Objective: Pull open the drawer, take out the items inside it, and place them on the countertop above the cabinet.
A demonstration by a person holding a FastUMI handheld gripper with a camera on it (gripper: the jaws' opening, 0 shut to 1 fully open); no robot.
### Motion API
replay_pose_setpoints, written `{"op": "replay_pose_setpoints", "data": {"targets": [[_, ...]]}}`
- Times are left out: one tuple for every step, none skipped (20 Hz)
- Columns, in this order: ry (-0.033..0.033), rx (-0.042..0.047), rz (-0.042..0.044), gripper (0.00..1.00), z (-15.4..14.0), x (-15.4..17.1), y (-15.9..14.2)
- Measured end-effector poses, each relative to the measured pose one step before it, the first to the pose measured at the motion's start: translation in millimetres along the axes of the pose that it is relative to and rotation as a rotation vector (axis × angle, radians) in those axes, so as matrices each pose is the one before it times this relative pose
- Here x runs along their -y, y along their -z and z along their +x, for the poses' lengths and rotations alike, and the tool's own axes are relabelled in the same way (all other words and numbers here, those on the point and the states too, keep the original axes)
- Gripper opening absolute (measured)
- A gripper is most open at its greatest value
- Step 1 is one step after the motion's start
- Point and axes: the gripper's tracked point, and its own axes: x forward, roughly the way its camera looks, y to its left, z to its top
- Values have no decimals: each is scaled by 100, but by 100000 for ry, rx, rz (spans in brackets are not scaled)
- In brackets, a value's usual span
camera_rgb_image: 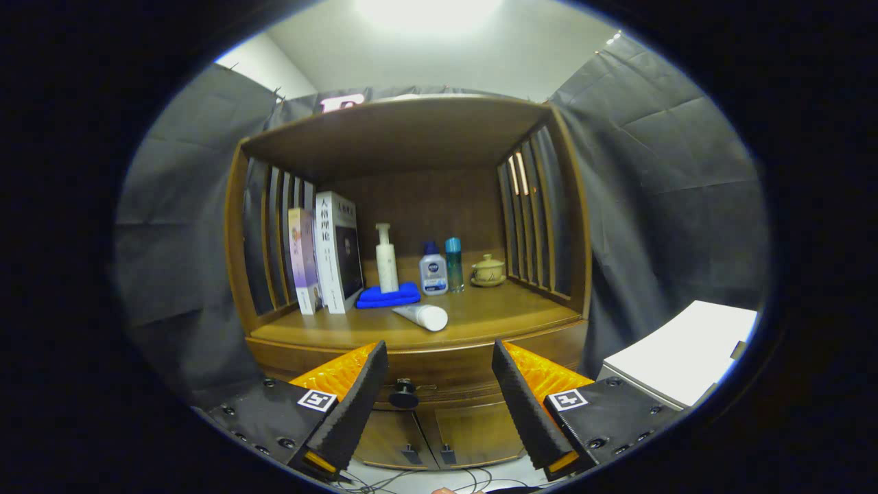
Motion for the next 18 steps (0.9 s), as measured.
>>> {"op": "replay_pose_setpoints", "data": {"targets": [[40, 1716, 842, 96, -1079, 318, -757], [407, 1598, -279, 96, -900, 332, -843], [586, 1862, -907, 96, -766, 329, -1082], [387, 1697, -764, 96, -725, 135, -1210], [-288, 1715, -285, 96, -735, -3, -1285], [-741, 1826, -191, 96, -723, -171, -1342], [-590, 1364, -297, 96, -606, -79, -1279], [-738, 1012, -300, 96, -567, -6, -1016], [-750, 592, -89, 96, -589, -147, -908], [-409, 391, -19, 96, -454, -51, -769], [-135, 859, -26, 96, -601, -24, -802], [247, 1046, -223, 96, -366, 0, -839], [519, 775, -276, 96, -274, 127, -632], [245, 177, -225, 96, -254, 10, -319], [97, -293, 128, 96, -101, 25, -189], [-34, -201, 842, 96, -93, 6, -107], [-284, -396, 1206, 96, -70, -69, 16], [123, -124, 1082, 96, -33, 138, 106]]}}
